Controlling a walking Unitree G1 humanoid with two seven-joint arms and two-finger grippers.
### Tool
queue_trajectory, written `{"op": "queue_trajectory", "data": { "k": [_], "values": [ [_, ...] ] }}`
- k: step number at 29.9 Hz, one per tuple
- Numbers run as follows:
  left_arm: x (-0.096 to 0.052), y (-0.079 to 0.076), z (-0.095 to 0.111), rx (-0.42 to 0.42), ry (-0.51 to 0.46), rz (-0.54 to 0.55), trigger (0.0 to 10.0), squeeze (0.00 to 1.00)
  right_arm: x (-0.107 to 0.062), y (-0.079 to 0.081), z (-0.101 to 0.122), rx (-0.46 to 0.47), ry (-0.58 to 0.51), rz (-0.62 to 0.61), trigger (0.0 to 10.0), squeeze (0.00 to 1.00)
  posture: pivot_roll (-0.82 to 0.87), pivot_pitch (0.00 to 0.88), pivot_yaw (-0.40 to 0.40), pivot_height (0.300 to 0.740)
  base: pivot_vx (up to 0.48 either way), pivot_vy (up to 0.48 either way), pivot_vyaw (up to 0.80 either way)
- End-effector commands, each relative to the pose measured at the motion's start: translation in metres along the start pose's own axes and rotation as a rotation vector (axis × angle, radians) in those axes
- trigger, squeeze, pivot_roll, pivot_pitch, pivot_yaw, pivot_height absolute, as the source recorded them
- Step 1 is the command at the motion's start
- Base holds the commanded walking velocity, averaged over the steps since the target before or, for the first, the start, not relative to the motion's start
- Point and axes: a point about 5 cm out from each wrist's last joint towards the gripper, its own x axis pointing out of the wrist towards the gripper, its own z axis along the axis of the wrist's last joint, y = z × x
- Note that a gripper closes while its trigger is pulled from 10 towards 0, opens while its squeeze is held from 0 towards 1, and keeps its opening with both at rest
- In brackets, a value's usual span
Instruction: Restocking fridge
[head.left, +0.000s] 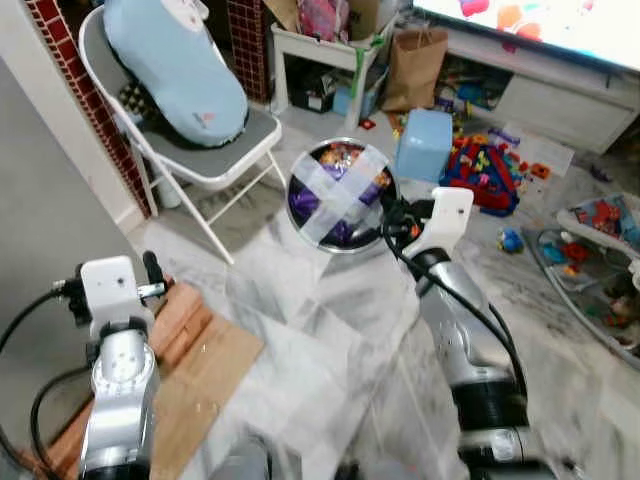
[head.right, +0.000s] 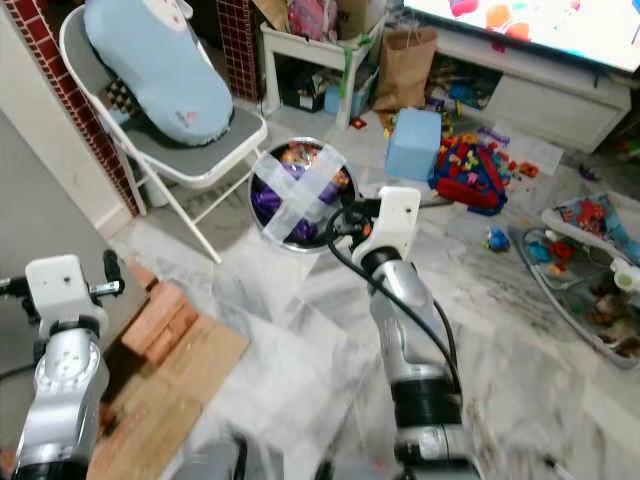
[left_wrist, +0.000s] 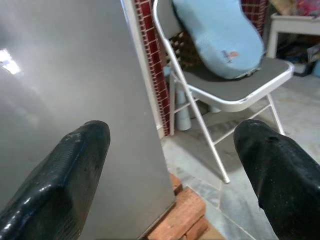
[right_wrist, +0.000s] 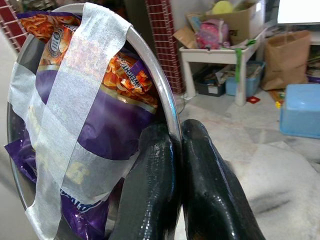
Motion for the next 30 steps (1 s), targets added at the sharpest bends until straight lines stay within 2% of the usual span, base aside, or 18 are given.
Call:
{"op": "queue_trajectory", "data": {
  "k": [1,7,11,15,20,23,24,30],
  "values": [
    [-0.008,-0.009,0.0,-0.023,-0.002,-0.083,10.0,0.0,-0.003,-0.007,0.005,-0.019,-0.015,-0.014,10.0,0.0,0.07,0.084,-0.058,0.74,0.0,0.0,0.77],
    [-0.022,-0.012,0.0,-0.053,0.003,-0.166,10.0,0.0,-0.007,-0.015,0.003,-0.023,-0.006,-0.038,10.0,0.0,0.08,0.088,-0.059,0.74,0.0,0.0,0.21],
    [-0.024,-0.011,-0.002,-0.058,0.016,-0.169,10.0,0.0,-0.006,-0.015,0.001,-0.054,0.0,-0.031,10.0,0.0,0.08,0.086,-0.059,0.74,0.0,0.0,0.38],
    [-0.021,-0.014,0.001,-0.056,0.009,-0.186,10.0,0.0,-0.002,-0.01,0.004,-0.022,-0.012,-0.022,10.0,0.0,0.08,0.081,-0.058,0.74,0.0,0.365,0.77],
    [-0.017,-0.015,0.004,-0.048,-0.009,-0.195,10.0,0.0,-0.002,-0.009,0.003,-0.015,-0.013,-0.021,10.0,0.0,0.07,0.078,-0.057,0.74,0.0,0.48,0.0],
    [-0.015,-0.013,0.004,-0.035,-0.013,-0.168,10.0,0.0,-0.002,-0.01,0.004,-0.02,-0.015,-0.017,10.0,0.0,0.07,0.078,-0.057,0.74,0.0,0.48,0.0],
    [-0.013,-0.011,0.004,0.003,-0.02,-0.137,10.0,0.0,-0.003,-0.009,0.006,-0.04,-0.027,-0.003,10.0,0.0,0.07,0.078,-0.058,0.74,0.0,0.48,0.0],
    [-0.008,-0.011,0.005,0.024,-0.026,-0.117,10.0,0.0,-0.003,-0.007,0.005,-0.042,-0.025,0.005,10.0,0.0,0.07,0.075,-0.06,0.74,0.0,0.48,0.72]
  ]
}}
